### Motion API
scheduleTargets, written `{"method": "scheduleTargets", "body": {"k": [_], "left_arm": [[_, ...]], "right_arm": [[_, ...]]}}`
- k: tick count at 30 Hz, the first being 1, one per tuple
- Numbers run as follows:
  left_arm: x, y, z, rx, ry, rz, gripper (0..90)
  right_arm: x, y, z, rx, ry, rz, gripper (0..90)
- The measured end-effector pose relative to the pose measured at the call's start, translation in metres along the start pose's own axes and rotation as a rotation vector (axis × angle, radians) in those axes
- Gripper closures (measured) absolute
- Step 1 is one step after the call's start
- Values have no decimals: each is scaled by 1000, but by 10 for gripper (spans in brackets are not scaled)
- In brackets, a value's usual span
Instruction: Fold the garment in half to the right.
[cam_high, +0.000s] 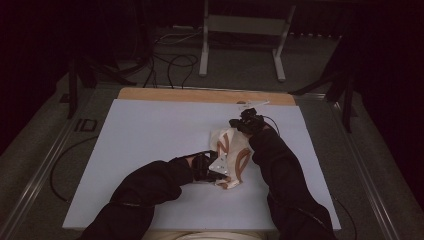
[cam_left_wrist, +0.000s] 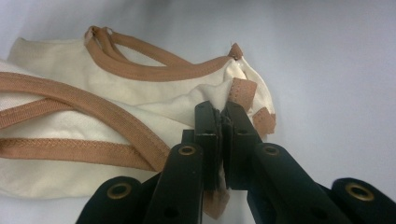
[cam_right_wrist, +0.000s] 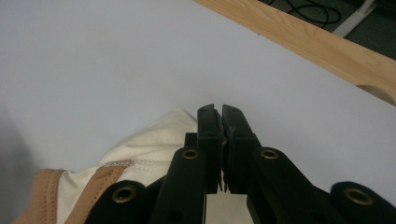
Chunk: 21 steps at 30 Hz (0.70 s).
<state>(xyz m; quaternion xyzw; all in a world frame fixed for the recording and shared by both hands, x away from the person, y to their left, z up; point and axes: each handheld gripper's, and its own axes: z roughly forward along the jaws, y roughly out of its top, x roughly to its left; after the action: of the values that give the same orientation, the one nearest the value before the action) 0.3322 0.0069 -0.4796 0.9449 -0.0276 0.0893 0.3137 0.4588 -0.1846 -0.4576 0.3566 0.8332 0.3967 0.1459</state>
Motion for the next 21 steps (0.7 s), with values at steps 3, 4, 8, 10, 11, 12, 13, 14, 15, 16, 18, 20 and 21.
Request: {"method": "scheduleTargets", "body": {"k": [3,4,8,10,11,12,13,14,15,16,18,20,21], "left_arm": [[0,1,2,-1,-3,1,871],[0,2,2,-1,-3,-1,871],[1,5,4,4,-4,6,870],[1,7,5,2,-6,0,870],[2,8,5,3,-6,0,870],[2,9,6,6,-9,-4,870],[3,10,7,8,-10,0,870],[3,11,8,11,-11,-2,870],[3,12,9,10,-13,-5,869],[3,12,10,8,-14,-10,869],[4,13,12,10,-15,-11,869],[4,15,14,10,-15,-20,869],[4,15,15,8,-14,-22,869]], "right_arm": [[-2,-4,0,0,-3,5,875],[-3,-5,-1,-3,-2,7,875],[-7,-10,-2,-6,-4,17,875],[-10,-12,-3,-7,-6,17,875],[-11,-13,-3,-10,-5,18,875],[-12,-15,-3,-12,-6,21,875],[-14,-16,-3,-10,-8,22,875],[-15,-18,-3,-10,-9,27,875],[-17,-19,-2,-8,-11,29,875],[-18,-21,-1,-6,-12,34,875],[-19,-23,0,-3,-15,37,875],[-22,-27,3,3,-17,43,875],[-23,-29,4,2,-16,43,875]]}}
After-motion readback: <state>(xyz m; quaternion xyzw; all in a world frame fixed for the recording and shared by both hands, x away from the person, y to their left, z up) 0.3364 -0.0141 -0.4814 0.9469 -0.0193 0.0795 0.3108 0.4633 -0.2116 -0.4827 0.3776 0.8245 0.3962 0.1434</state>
